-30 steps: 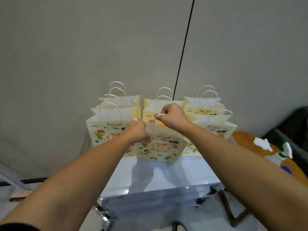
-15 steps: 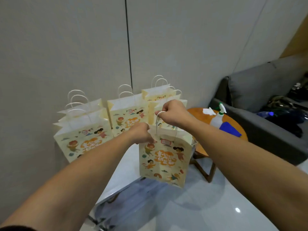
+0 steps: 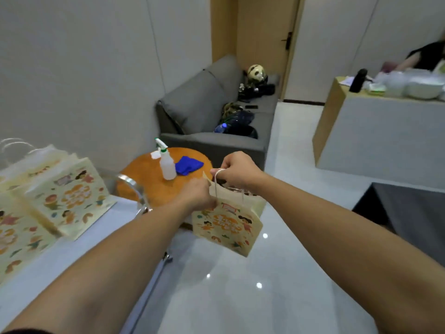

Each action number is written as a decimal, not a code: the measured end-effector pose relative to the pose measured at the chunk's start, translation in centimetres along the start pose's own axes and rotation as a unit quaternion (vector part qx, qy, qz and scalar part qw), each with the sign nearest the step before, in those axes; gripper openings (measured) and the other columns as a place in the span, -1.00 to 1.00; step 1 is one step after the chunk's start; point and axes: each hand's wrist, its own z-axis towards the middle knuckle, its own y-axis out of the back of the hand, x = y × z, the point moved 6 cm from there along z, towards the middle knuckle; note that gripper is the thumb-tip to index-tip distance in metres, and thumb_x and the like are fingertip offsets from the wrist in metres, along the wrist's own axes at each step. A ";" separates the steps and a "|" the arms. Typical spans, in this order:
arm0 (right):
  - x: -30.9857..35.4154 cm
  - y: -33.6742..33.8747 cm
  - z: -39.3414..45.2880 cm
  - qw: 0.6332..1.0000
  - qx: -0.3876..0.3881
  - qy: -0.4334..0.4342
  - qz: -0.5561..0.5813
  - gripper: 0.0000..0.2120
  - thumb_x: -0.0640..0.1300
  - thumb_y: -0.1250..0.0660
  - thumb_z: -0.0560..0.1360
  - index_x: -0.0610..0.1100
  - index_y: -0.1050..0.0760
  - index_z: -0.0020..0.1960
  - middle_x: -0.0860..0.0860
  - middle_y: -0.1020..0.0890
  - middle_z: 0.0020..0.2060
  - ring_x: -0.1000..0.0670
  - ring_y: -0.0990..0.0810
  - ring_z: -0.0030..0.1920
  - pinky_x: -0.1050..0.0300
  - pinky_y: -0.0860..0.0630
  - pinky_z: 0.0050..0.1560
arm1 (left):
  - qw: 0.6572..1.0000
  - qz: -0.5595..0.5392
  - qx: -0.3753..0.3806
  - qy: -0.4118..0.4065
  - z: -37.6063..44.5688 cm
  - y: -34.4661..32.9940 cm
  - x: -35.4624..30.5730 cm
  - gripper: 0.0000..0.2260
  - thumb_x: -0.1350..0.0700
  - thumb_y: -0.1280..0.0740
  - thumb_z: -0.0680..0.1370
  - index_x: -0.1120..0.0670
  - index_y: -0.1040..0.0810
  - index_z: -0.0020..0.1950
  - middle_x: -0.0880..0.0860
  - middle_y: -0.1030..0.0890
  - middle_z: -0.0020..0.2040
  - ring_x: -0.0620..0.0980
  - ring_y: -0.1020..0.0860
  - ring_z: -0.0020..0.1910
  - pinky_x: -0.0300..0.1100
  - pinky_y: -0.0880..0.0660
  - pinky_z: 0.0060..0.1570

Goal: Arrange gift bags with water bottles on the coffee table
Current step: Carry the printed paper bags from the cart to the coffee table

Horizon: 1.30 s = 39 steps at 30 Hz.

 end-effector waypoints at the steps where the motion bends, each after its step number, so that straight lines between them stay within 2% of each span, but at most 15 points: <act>1: -2.2 2.3 -0.7 1.000 -0.016 -0.015 0.003 -0.68 0.02 -0.49 0.52 -0.22 -0.56 -0.20 -0.18 -0.62 -0.28 -0.06 -0.56 -0.27 -0.01 -0.55 -0.22 | 1.000 0.000 0.005 -0.019 0.6 -1.3 -3.3 -0.83 0.11 -0.49 0.49 -0.04 -0.58 0.03 -0.02 -0.64 0.00 -0.04 -0.61 -0.02 -0.10 -0.62 -0.02; 3: -6.5 7.0 -2.6 0.998 -0.052 -0.044 0.014 -0.68 0.03 -0.49 0.51 -0.22 -0.56 -0.20 -0.16 -0.63 -0.27 -0.07 -0.57 -0.27 0.05 -0.51 -0.26 | 0.998 -0.009 0.012 -0.062 1.7 -4.0 -9.6 -0.86 0.12 -0.46 0.51 -0.05 -0.56 0.01 -0.03 -0.63 -0.02 -0.03 -0.61 0.00 -0.05 -0.63 0.03; 6: -13.0 13.6 -5.7 0.989 -0.111 -0.090 0.037 -0.65 0.00 -0.49 0.51 -0.13 -0.44 -0.31 -0.04 -0.50 -0.36 0.00 -0.45 -0.32 0.11 -0.39 -0.29 | 0.992 -0.004 0.028 -0.121 3.0 -8.1 -18.6 -0.78 0.10 -0.45 0.51 0.02 -0.59 0.15 0.01 -0.64 0.02 0.03 -0.62 0.02 0.02 -0.63 0.04; 11: -23.1 22.6 -11.8 0.960 -0.209 -0.171 0.070 -0.63 -0.02 -0.52 0.49 -0.11 -0.39 -0.31 0.02 -0.45 -0.38 0.03 -0.40 -0.34 0.14 -0.35 -0.30 | 0.967 0.047 0.087 -0.233 3.3 -15.5 -32.1 -0.75 0.08 -0.43 0.51 0.03 -0.59 0.18 0.04 -0.64 0.06 0.06 -0.60 0.04 0.00 -0.60 0.05; 14: -29.1 27.1 -16.7 0.930 -0.273 -0.231 0.079 -0.61 -0.04 -0.56 0.44 -0.11 -0.38 -0.32 -0.01 -0.46 -0.38 -0.02 -0.47 -0.35 0.04 -0.44 -0.27 | 0.938 0.101 0.128 -0.304 3.0 -20.7 -39.1 -0.74 0.04 -0.43 0.50 0.06 -0.58 0.17 0.05 -0.62 0.03 0.05 -0.58 -0.01 -0.07 -0.56 -0.06; 16: -32.8 29.4 -20.3 0.905 -0.312 -0.277 0.086 -0.61 -0.05 -0.59 0.41 -0.11 -0.38 -0.32 -0.04 -0.46 -0.38 -0.09 -0.54 -0.33 -0.03 -0.50 -0.26 | 0.917 0.123 0.159 -0.346 2.6 -24.2 -43.4 -0.73 0.03 -0.44 0.48 0.07 -0.60 0.15 0.05 -0.62 0.01 0.04 -0.58 -0.04 -0.06 -0.58 -0.06; 18: -35.9 31.2 -23.9 0.878 -0.345 -0.319 0.092 -0.61 -0.06 -0.59 0.41 -0.12 -0.37 -0.32 -0.05 -0.43 -0.38 -0.05 -0.47 -0.33 0.05 -0.43 -0.31 | 0.889 0.148 0.189 -0.389 1.8 -27.7 -47.5 -0.76 0.03 -0.45 0.47 0.08 -0.60 0.08 0.04 -0.60 -0.01 0.04 -0.58 -0.03 -0.02 -0.59 -0.03; 20: -38.7 32.7 -27.5 0.849 -0.378 -0.356 0.096 -0.61 -0.06 -0.60 0.40 -0.12 -0.38 -0.31 -0.03 -0.43 -0.38 0.00 -0.43 -0.33 0.10 -0.36 -0.34 | 0.854 0.180 0.213 -0.440 0.7 -31.1 -51.4 -0.84 0.03 -0.44 0.47 0.07 -0.56 -0.05 0.02 -0.59 -0.07 0.03 -0.57 -0.07 -0.04 -0.59 -0.09; 24: -42.7 34.6 -34.0 0.787 -0.431 -0.431 0.097 -0.63 -0.07 -0.61 0.39 -0.13 -0.43 -0.32 -0.02 -0.45 -0.39 0.03 -0.41 -0.36 0.10 -0.39 -0.33 | 0.775 0.226 0.277 -0.521 -1.7 -37.3 -57.6 -0.87 0.02 -0.45 0.48 0.02 -0.55 -0.10 -0.01 -0.59 -0.12 -0.07 -0.56 -0.17 -0.14 -0.56 -0.24; 27: -44.1 35.3 -38.4 0.739 -0.459 -0.484 0.095 -0.65 -0.06 -0.60 0.40 -0.13 -0.45 -0.32 0.00 -0.47 -0.38 0.05 -0.42 -0.36 0.14 -0.37 -0.34 | 0.716 0.246 0.326 -0.567 -3.8 -41.0 -61.3 -0.84 0.01 -0.48 0.49 0.01 -0.53 -0.14 -0.01 -0.62 -0.10 -0.10 -0.57 -0.15 -0.22 -0.50 -0.28; 31: -44.9 35.1 -43.9 0.667 -0.499 -0.546 0.093 -0.70 -0.02 -0.56 0.44 -0.12 -0.49 -0.27 0.01 -0.51 -0.36 0.04 -0.46 -0.31 0.12 -0.41 -0.30 | 0.643 0.256 0.361 -0.625 -7.1 -44.6 -65.1 -0.83 0.02 -0.49 0.48 0.06 -0.61 -0.02 0.00 -0.63 -0.04 -0.04 -0.59 -0.09 -0.10 -0.59 -0.15; 36: -45.6 34.2 -48.8 0.593 -0.554 -0.580 0.063 -0.68 -0.04 -0.56 0.43 -0.13 -0.47 -0.32 -0.02 -0.51 -0.36 0.00 -0.47 -0.30 0.14 -0.37 -0.31 | 0.574 0.262 0.378 -0.678 -11.3 -48.6 -67.6 -0.76 -0.01 -0.47 0.50 0.02 -0.46 -0.24 0.00 -0.53 -0.17 0.03 -0.51 -0.12 -0.15 -0.36 -0.26; 39: -46.5 33.9 -51.7 0.553 -0.586 -0.588 0.073 -0.66 -0.09 -0.58 0.41 -0.13 -0.44 -0.33 -0.02 -0.51 -0.36 -0.03 -0.49 -0.28 0.08 -0.44 -0.24 | 0.542 0.267 0.391 -0.694 -13.6 -50.9 -68.2 -0.80 0.00 -0.46 0.50 0.04 -0.51 -0.21 0.04 -0.59 -0.10 0.05 -0.54 -0.09 -0.09 -0.45 -0.20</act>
